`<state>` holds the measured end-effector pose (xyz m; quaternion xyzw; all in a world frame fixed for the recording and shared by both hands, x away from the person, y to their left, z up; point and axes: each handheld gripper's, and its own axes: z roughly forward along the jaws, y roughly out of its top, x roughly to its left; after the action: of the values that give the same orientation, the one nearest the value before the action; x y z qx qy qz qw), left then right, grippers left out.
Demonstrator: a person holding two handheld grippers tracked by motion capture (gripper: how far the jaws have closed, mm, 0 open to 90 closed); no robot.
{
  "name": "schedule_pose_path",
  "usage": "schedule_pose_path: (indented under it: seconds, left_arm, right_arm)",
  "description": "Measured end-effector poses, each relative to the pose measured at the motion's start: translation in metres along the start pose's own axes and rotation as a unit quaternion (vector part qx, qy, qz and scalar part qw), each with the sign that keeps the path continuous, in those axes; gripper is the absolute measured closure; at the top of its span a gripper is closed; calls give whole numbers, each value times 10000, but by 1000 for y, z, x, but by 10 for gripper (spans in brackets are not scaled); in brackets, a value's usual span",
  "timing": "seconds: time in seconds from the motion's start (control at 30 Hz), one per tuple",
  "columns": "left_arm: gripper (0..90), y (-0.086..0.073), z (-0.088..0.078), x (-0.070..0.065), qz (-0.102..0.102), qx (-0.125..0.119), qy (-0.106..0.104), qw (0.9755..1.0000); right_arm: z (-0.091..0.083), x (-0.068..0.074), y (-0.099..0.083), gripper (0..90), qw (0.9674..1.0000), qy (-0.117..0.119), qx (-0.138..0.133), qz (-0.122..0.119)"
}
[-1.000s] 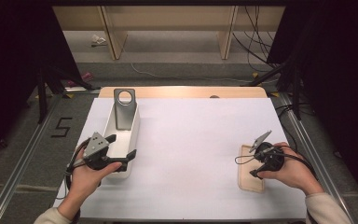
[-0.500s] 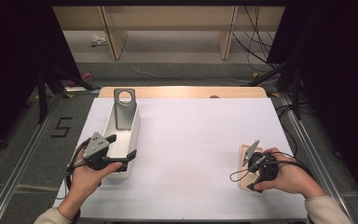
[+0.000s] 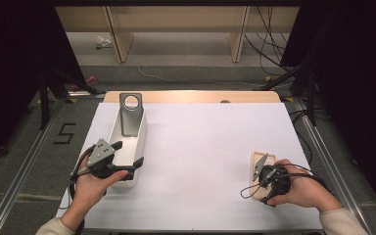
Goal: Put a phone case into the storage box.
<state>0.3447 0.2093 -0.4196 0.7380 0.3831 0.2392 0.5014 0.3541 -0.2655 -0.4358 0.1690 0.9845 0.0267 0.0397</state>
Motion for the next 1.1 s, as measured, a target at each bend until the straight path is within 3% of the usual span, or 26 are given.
schedule_pose_path:
  seconds: [1.1]
  left_arm:
    - [70,0,1,-1,10,-5,-7,10000]
  right_arm:
    - [8,7,4,414,9993,-121,158,-329]
